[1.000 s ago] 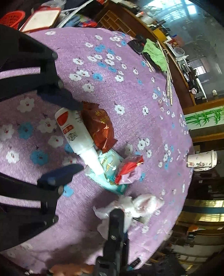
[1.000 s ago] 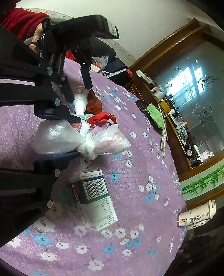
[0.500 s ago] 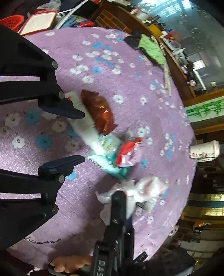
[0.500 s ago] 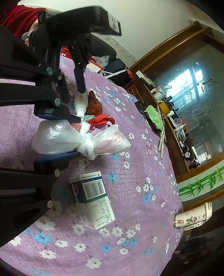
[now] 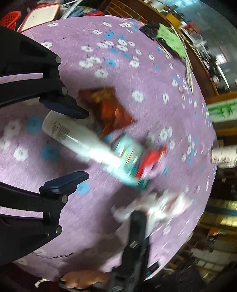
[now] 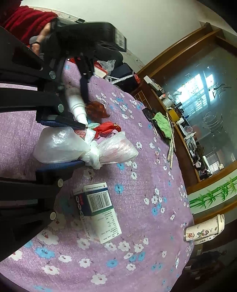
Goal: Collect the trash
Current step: 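Close the left tool on the white spray bottle while the right tool holds the plastic bag, then lift the spray bottle with the left tool while the right tool holds the plastic bag up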
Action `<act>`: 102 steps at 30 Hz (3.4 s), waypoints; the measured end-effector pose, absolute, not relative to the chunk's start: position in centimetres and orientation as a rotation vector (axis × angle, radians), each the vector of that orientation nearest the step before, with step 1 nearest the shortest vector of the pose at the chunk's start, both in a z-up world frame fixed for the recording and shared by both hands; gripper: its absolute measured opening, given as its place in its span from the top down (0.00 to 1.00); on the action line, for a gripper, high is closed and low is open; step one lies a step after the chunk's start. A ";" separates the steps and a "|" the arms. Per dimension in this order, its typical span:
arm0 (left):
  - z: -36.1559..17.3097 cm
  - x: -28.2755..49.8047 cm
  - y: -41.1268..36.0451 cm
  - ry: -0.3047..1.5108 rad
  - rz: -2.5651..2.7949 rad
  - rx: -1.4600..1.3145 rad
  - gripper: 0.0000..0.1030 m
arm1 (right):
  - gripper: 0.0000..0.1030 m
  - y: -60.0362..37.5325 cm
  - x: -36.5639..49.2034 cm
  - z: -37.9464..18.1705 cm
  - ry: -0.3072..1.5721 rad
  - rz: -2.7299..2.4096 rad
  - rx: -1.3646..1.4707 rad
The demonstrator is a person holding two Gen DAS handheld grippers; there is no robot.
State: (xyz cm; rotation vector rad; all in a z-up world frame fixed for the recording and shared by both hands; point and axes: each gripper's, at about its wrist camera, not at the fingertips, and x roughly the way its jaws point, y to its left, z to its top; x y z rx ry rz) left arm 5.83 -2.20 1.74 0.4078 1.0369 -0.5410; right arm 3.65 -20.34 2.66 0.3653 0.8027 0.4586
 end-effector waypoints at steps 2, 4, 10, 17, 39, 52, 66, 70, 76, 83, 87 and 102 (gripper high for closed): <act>1.4 5.2 -2.9 1.045 -0.521 0.430 0.52 | 0.66 -20.3 3.6 2.7 0.801 0.460 0.364; 1.1 5.3 -3.1 1.067 -0.503 0.411 0.66 | 0.66 -20.3 3.6 2.7 0.800 0.460 0.360; 0.8 4.9 -3.0 1.039 -0.437 0.292 0.72 | 0.66 -19.7 3.5 2.8 0.793 0.447 0.320; 0.8 3.0 -1.4 0.985 -0.425 0.110 0.72 | 0.66 -19.2 3.4 3.0 0.776 0.430 0.270; 3.8 -5.0 4.3 0.743 -0.171 -0.066 0.72 | 0.66 -13.5 -4.3 4.9 0.692 0.427 0.155; 3.4 -5.4 5.2 0.728 -0.149 -0.109 0.72 | 0.66 -13.4 -4.2 4.2 0.670 0.404 0.180; 3.3 -5.6 4.9 0.731 -0.142 -0.104 0.72 | 0.66 -12.9 -4.6 4.5 0.652 0.379 0.139; 3.2 -5.7 5.0 0.730 -0.140 -0.112 0.72 | 0.66 -12.5 -4.9 4.7 0.642 0.372 0.115; 3.2 -5.8 5.0 0.732 -0.135 -0.112 0.72 | 0.66 -12.4 -5.1 4.8 0.634 0.362 0.101; 3.2 -5.8 5.1 0.734 -0.132 -0.111 0.72 | 0.66 -12.4 -5.2 4.9 0.636 0.356 0.104; 3.1 -5.8 5.2 0.735 -0.127 -0.111 0.72 | 0.66 -12.4 -5.0 4.9 0.638 0.357 0.103; 4.1 -7.1 5.8 0.715 -0.085 -0.096 0.72 | 0.66 -11.4 -6.3 5.1 0.657 0.373 0.072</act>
